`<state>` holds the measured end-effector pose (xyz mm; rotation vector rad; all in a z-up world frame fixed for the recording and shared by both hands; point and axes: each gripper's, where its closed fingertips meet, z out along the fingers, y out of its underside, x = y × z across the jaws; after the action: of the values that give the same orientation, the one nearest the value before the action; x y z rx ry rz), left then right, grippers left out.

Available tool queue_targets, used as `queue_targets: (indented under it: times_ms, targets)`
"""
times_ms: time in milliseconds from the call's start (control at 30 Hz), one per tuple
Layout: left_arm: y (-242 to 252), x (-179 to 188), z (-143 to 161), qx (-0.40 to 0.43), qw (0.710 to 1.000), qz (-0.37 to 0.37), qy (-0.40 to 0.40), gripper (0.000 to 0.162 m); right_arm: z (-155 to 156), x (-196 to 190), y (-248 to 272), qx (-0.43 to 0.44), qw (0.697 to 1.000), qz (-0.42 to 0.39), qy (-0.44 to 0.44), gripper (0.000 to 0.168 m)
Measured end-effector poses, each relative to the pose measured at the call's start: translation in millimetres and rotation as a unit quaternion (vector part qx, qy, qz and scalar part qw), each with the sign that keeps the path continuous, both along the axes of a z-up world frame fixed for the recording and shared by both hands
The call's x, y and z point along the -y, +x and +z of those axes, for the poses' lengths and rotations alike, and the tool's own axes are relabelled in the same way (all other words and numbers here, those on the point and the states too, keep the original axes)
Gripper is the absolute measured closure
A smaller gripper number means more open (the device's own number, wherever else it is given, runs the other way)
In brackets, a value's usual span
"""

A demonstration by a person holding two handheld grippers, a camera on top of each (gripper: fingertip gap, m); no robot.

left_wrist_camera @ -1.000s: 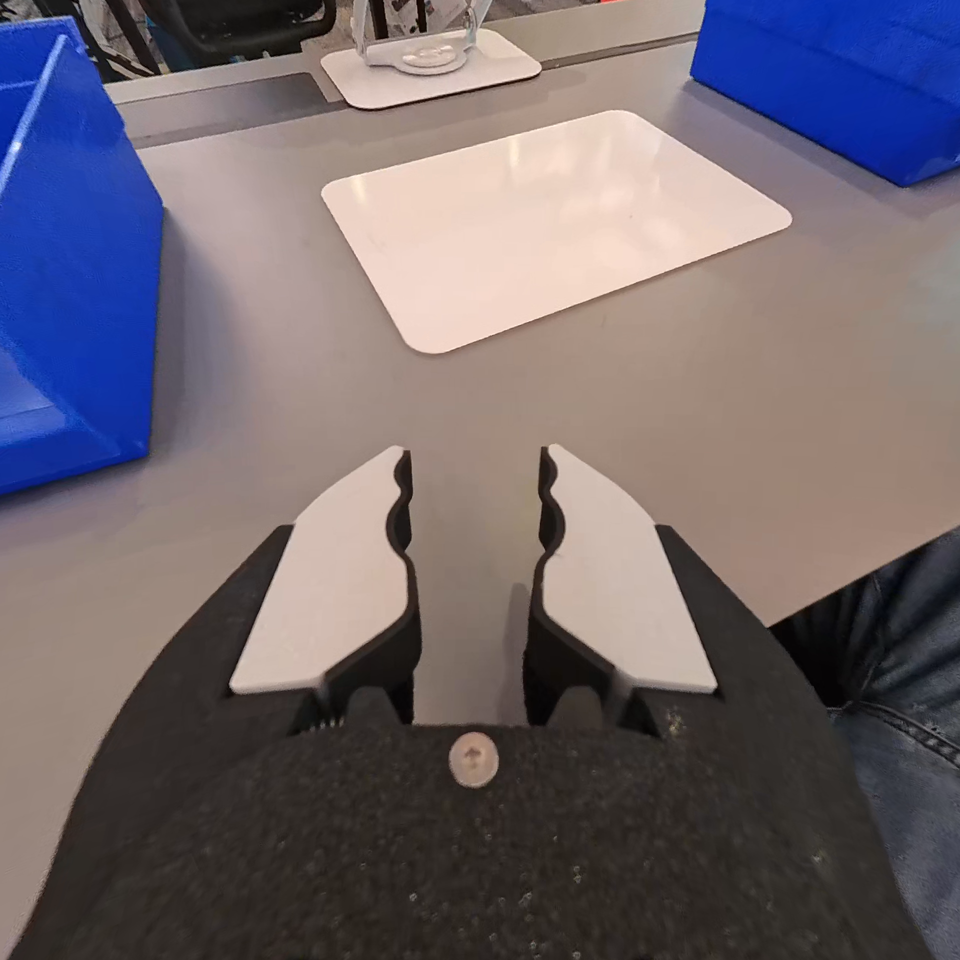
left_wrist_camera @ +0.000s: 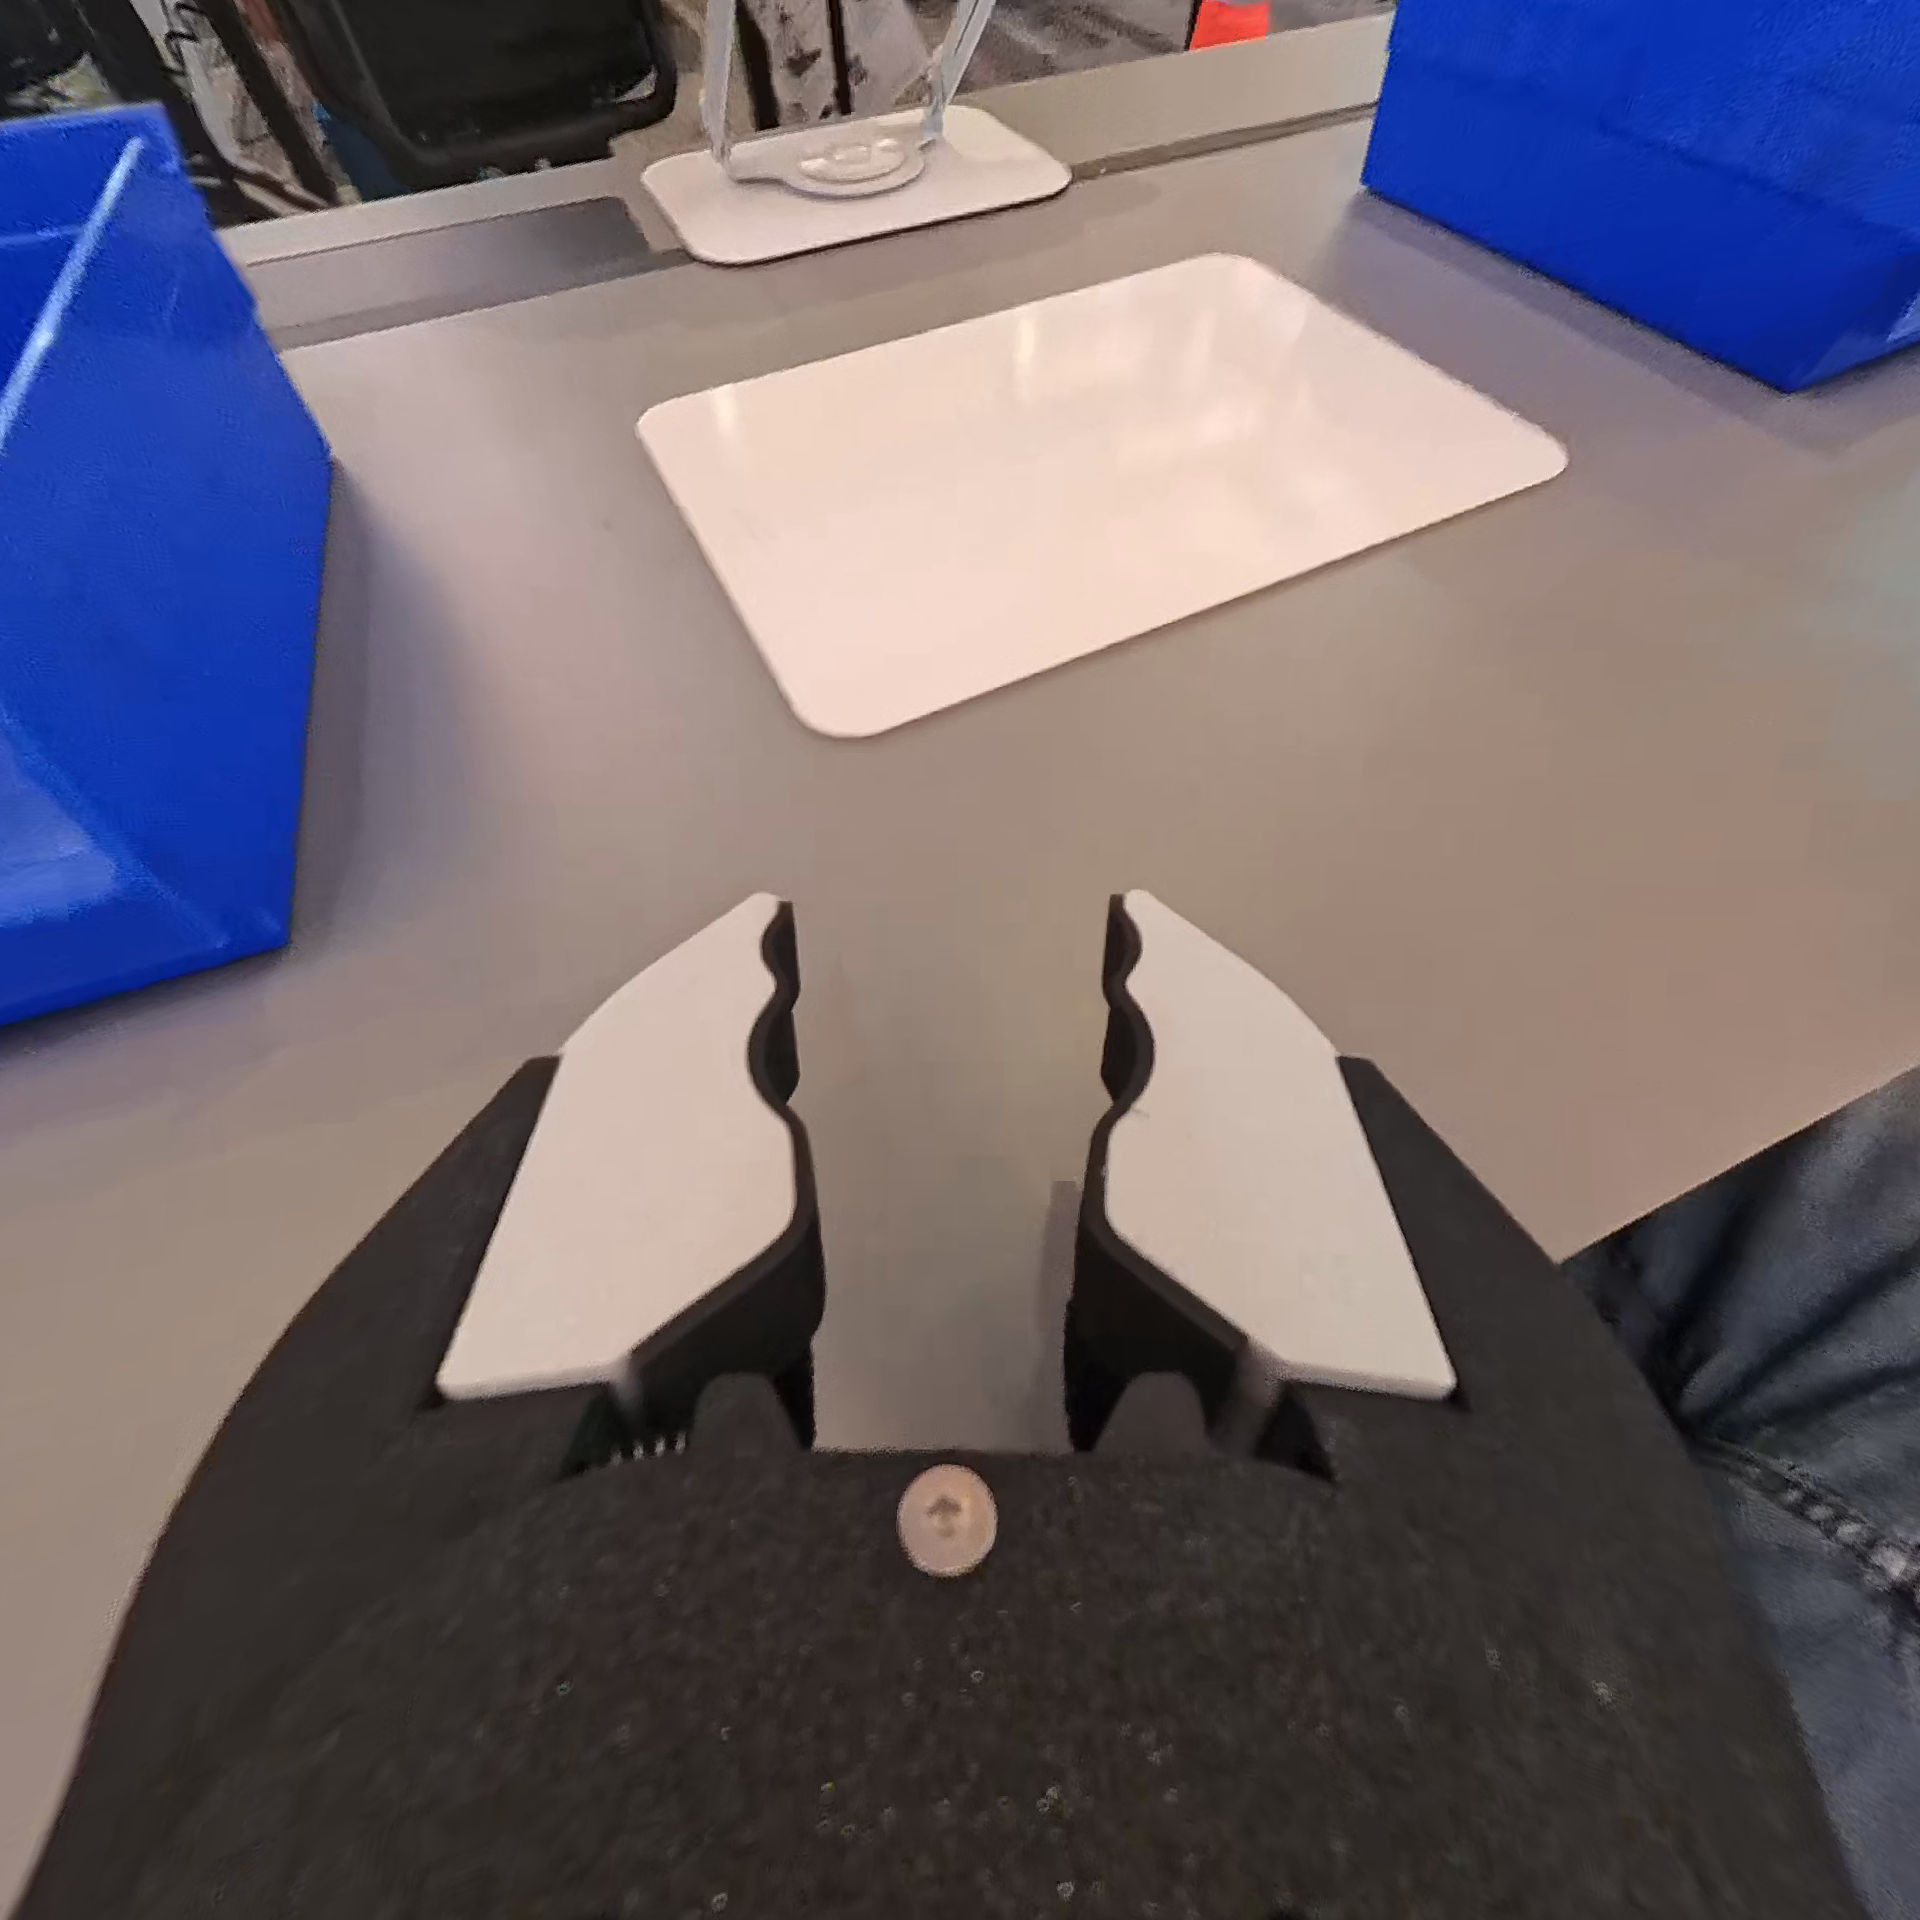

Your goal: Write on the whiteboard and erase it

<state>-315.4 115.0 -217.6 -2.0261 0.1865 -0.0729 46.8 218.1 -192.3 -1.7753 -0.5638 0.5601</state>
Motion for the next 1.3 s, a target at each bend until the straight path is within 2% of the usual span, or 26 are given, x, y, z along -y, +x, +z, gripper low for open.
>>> queue_targets:
  times_ms: [67, 133, 233, 333, 367, 467, 567, 667, 700, 733, 767, 800, 867, 1033, 1233, 1300]
  targets:
    - [23, -13, 9, 0.019, 1.000, -0.019, -0.001, 0.104, 1, 2, 6, 0.000, 1.000, -0.006, 0.002, 0.109]
    - [65, -30, 22, 0.050, 0.997, -0.062, -0.005, 0.101, 2, 1, 13, -0.002, 1.000, -0.014, 0.003, 0.109]
    - [151, -64, 33, 0.075, 0.988, -0.134, -0.027, 0.097, 5, -3, 29, -0.016, 0.999, -0.030, 0.001, 0.109]
    - [247, -105, 25, 0.113, 0.971, -0.189, -0.091, 0.091, 7, -13, 55, -0.027, 0.997, -0.066, -0.002, 0.109]
    - [274, -122, 20, 0.109, 0.970, -0.192, -0.097, 0.090, 7, -16, 66, -0.030, 0.996, -0.081, -0.004, 0.108]
    - [340, -172, 3, 0.075, 0.975, -0.177, -0.109, 0.072, 4, -25, 100, -0.032, 0.991, -0.127, -0.014, 0.107]
    - [381, -213, -15, 0.048, 0.981, -0.147, -0.118, 0.068, 1, -31, 126, -0.040, 0.986, -0.159, -0.026, 0.107]
    - [388, -244, -24, 0.042, 0.987, -0.104, -0.111, 0.074, -2, -32, 141, -0.057, 0.983, -0.170, -0.039, 0.107]
    - [390, -251, -23, 0.061, 0.987, -0.099, -0.111, 0.070, -2, -31, 144, -0.062, 0.982, -0.171, -0.041, 0.107]
    - [389, -255, -22, 0.077, 0.987, -0.094, -0.107, 0.086, -3, -31, 146, -0.065, 0.982, -0.173, -0.043, 0.107]
    - [387, -259, -20, 0.083, 0.987, -0.096, -0.102, 0.113, -3, -30, 148, -0.065, 0.981, -0.174, -0.045, 0.107]
    - [386, -262, -18, 0.087, 0.986, -0.098, -0.099, 0.123, -4, -30, 149, -0.063, 0.981, -0.175, -0.046, 0.107]
    - [384, -267, -18, 0.104, 0.984, -0.100, -0.105, 0.125, -6, -29, 150, -0.060, 0.982, -0.174, -0.048, 0.107]
    - [358, -278, -19, 0.068, 0.990, -0.068, -0.102, 0.144, -11, -31, 152, -0.052, 0.980, -0.183, -0.060, 0.109]
    - [344, -240, -18, 0.073, 0.986, -0.089, -0.119, 0.156, -12, -42, 155, -0.026, 0.972, -0.229, -0.055, 0.108]
    - [341, -221, -18, 0.080, 0.985, -0.100, -0.120, 0.159, -10, -48, 155, -0.023, 0.964, -0.260, -0.051, 0.114]
